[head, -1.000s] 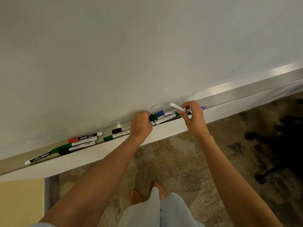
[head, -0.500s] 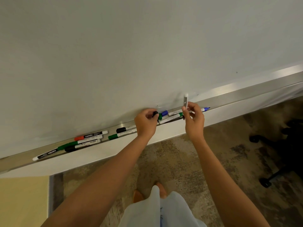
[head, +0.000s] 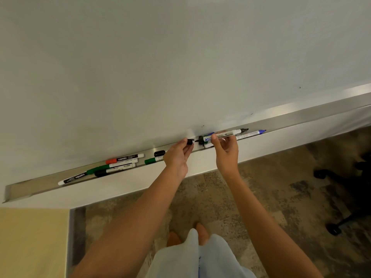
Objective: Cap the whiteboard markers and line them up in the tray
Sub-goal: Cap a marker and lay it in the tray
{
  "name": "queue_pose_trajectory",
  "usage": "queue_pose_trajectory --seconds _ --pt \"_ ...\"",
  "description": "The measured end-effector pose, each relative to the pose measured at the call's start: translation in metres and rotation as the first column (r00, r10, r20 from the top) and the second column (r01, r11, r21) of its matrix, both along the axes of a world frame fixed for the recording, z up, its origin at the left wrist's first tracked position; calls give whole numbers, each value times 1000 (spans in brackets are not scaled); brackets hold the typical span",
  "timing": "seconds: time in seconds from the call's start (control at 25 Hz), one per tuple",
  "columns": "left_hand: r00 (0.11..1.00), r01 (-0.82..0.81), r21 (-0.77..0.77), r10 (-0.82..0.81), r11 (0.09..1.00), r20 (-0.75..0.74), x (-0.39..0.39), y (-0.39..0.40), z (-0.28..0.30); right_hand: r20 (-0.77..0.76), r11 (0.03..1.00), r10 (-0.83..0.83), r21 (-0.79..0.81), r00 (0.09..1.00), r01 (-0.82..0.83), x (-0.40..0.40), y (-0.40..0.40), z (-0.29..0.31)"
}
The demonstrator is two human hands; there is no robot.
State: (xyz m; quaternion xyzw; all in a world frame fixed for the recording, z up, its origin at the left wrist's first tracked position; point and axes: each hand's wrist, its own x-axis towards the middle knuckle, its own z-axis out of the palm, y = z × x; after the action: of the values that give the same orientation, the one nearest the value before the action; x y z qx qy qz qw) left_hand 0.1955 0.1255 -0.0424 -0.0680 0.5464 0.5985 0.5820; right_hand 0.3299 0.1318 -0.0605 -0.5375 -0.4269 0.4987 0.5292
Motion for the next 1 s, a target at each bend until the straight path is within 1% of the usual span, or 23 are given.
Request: queue_pose_trajectory --seconds 0.2,0.36,0.44,0.6,0.68,0.8,0.88,1.0 --pt "1000 13 10 -13 1000 18 0 -11 10 1 1000 0 30 1000 0 -16 -14 3" --pt "999 19 6 -18 1000 -29 -6 -21 11 -15 996 43 83 999 -42 -23 -27 7" --pt "997 -11 -7 10 1000 -73 -14 -26 10 89 991 83 98 993 -92 -22 -32 7" --pt "982 -77 -56 66 995 -175 -28 -35 7 306 967 244 -6 920 -255 -34 -48 3" --pt "974 -73 -59 59 996 -217 -33 -37 6 381 969 232 -5 895 -249 -46 -55 3" --pt "966 -63 -79 41 995 -256 -38 -39 9 439 975 181 37 880 -219 -60 -60 7" --pt "960 -83 -85 57 993 -274 -43 -41 10 433 981 176 1 884 -196 -69 -63 9" --pt "941 -121 -87 86 989 -329 -49 -43 8 380 985 168 -93 910 -143 -81 -67 10"
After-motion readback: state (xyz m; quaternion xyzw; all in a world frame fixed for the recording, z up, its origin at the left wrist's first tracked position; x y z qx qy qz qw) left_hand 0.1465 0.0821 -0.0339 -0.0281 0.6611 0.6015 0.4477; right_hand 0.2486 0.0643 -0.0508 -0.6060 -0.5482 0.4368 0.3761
